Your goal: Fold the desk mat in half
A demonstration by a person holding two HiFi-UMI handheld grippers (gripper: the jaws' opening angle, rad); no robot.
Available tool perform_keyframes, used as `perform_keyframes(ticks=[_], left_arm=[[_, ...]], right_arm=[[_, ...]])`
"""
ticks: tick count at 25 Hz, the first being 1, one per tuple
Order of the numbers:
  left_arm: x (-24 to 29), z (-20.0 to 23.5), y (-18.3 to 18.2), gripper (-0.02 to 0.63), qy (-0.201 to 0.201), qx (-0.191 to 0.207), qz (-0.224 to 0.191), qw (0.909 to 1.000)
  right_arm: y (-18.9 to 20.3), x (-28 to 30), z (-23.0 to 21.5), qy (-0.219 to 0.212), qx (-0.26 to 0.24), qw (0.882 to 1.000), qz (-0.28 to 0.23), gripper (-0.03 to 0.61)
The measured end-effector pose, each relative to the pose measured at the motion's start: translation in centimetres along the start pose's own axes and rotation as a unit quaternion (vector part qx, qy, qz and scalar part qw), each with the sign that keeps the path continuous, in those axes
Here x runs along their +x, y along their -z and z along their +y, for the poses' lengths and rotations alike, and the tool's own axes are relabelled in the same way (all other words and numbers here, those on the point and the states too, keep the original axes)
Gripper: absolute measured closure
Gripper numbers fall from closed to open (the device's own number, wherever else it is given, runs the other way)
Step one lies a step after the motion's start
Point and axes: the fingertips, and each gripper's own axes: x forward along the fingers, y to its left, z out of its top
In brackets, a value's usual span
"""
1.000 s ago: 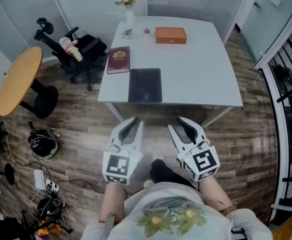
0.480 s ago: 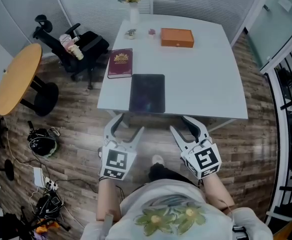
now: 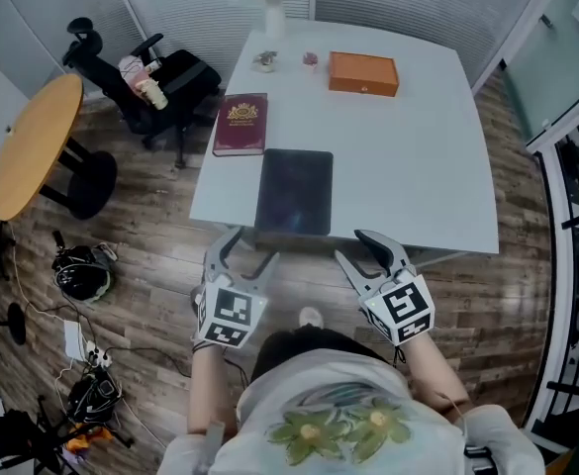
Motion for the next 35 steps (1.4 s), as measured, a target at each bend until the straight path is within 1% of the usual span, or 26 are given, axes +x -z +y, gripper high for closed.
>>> perform_keyframes(ticks=[5, 12, 18, 23, 29, 31, 35], left_arm=[[2.0, -0.2, 1.8, 0.336, 0.010, 0.000, 0.031, 0.9995], [4.6, -0.5, 5.3, 0.336, 0.037, 0.029, 0.094, 0.9945], [7.7, 0.0, 8.2, 0.336, 0.062, 0.059, 0.147, 0.9855], [10.8, 0.9, 11.1, 0.337, 0.090, 0.086, 0.187, 0.9745], [13.7, 1.2, 14.0, 0.337, 0.129, 0.069, 0.217, 0.9651], [14.4, 1.4, 15.1, 0.337, 0.136, 0.073, 0.230, 0.9607], [15.8, 1.7, 17.0, 0.339, 0.154, 0.080, 0.256, 0.9509]], right_arm=[[2.1, 1.9, -0.4, -0.018, 0.009, 0.999, 0.028, 0.405], [4.3, 3.8, -0.6, -0.031, 0.021, 0.998, 0.050, 0.405], [6.9, 6.4, -1.1, -0.025, 0.018, 0.995, 0.093, 0.405], [9.5, 9.5, -1.8, -0.023, 0.006, 0.992, 0.124, 0.405], [13.6, 12.1, -2.2, -0.026, -0.026, 0.980, 0.198, 0.405], [15.1, 12.8, -2.2, -0.028, -0.046, 0.973, 0.223, 0.405], [17.7, 14.5, -2.7, -0.024, -0.103, 0.958, 0.267, 0.405]])
